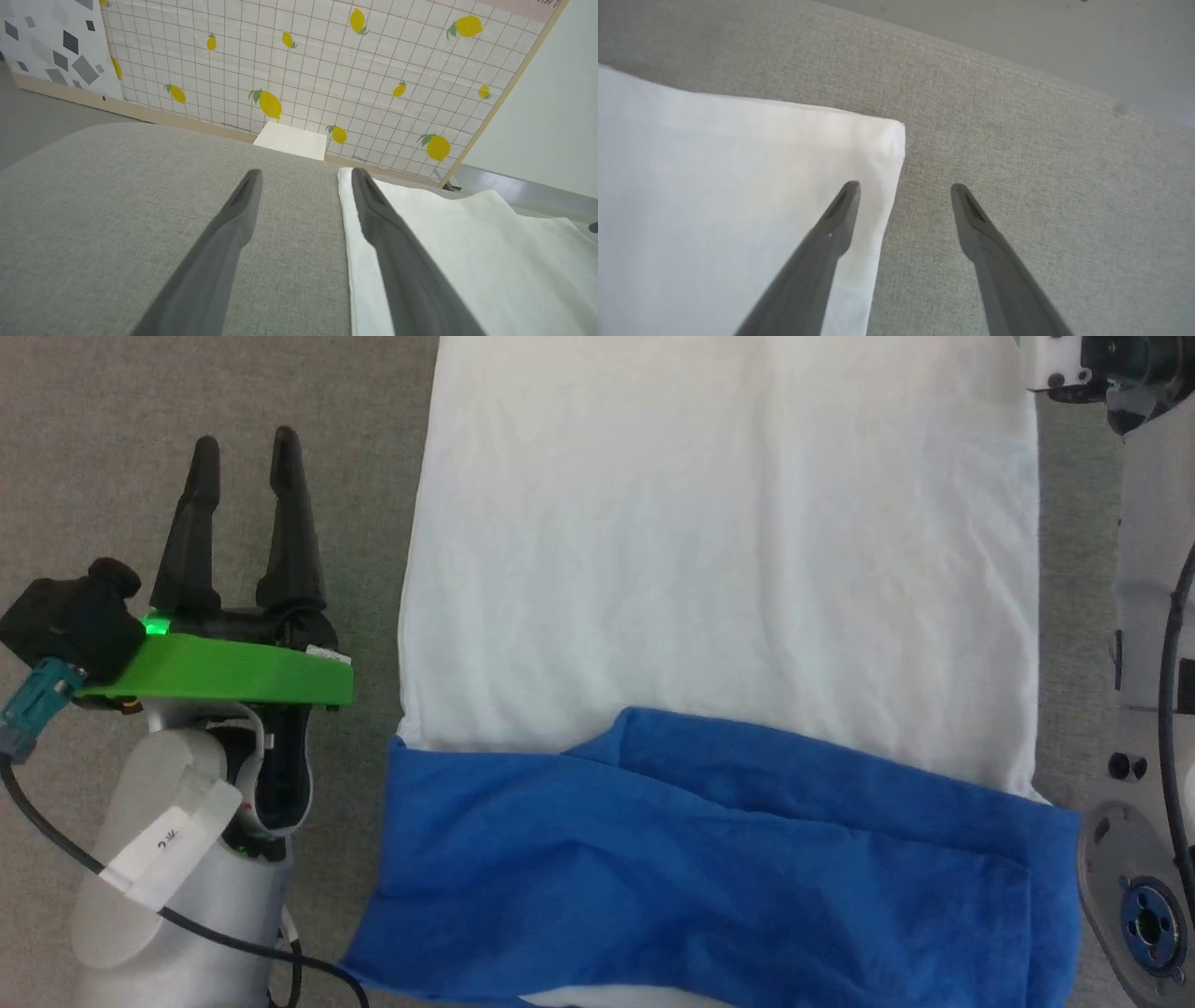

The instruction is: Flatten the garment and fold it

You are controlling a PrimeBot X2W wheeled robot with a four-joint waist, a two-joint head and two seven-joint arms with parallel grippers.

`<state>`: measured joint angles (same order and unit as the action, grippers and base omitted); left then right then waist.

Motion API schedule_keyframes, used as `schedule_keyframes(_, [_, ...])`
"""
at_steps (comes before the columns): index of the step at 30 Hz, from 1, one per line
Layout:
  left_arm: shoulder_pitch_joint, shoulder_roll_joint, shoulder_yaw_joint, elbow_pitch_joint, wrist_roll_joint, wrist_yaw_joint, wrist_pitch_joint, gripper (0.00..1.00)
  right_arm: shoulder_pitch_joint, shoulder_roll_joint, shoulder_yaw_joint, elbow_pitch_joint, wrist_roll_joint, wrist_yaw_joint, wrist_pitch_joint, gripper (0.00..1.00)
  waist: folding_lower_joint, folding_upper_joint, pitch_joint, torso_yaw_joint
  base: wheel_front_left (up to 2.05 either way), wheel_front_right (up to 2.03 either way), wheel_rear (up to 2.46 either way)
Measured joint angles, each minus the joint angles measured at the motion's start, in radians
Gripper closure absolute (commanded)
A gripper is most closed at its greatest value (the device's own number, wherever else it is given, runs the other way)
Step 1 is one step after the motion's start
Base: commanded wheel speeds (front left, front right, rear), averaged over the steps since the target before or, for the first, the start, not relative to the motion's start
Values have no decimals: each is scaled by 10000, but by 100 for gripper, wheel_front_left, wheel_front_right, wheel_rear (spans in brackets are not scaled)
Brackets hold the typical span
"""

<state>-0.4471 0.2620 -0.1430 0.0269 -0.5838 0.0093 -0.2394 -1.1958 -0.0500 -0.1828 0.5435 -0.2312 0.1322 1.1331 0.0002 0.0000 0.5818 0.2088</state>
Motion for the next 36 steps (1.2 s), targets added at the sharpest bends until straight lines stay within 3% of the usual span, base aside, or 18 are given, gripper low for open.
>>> schedule_keyframes(5, [-399,21,-25,82,-81,-88,98,0,-334,-8,376,-138,-105,-2,660,0,0,0,904,309,0,0,0])
schedule_keyframes(6, [-478,54,-27,111,-104,-98,190,0,-404,-12,337,-205,-48,-2,729,58,-1,0,977,324,0,0,0])
schedule_keyframes(7, [-612,128,-42,144,-151,-144,364,0,-471,-13,324,-280,12,-2,759,73,0,0,1061,330,0,0,0])
schedule_keyframes(8, [-804,247,-69,159,-151,-188,562,0,-520,-6,366,-343,59,-2,800,100,-1,0,1127,321,0,0,0])
schedule_keyframes(16, [-3998,1406,-362,895,-211,-717,2915,0,-557,104,1043,-514,928,0,571,100,-1,0,1226,-222,0,0,0])
schedule_keyframes(24, [-7185,1553,-2010,3476,-761,-1068,7651,0,-555,23,1879,-366,1950,0,205,100,-1,0,1112,-908,0,0,0])
schedule_keyframes(27, [-7792,1574,-2470,4278,-702,-993,9214,0,-562,15,2232,-322,2320,0,81,100,-1,0,1130,-1145,0,0,0])
schedule_keyframes(29, [-8010,1626,-2681,4675,-629,-723,10050,0,-586,13,2443,-324,2500,0,-27,100,-1,0,1181,-1296,0,0,0])
schedule_keyframes(33, [-8104,1870,-2867,5064,-437,-192,10851,0,-658,13,2717,-337,2736,0,-176,100,-1,0,1326,-1514,0,0,0])
schedule_keyframes(36, [-8111,2036,-2892,5095,-339,-82,11217,0,-758,19,2813,-364,2909,0,-272,100,-1,0,1461,-1650,0,0,0])
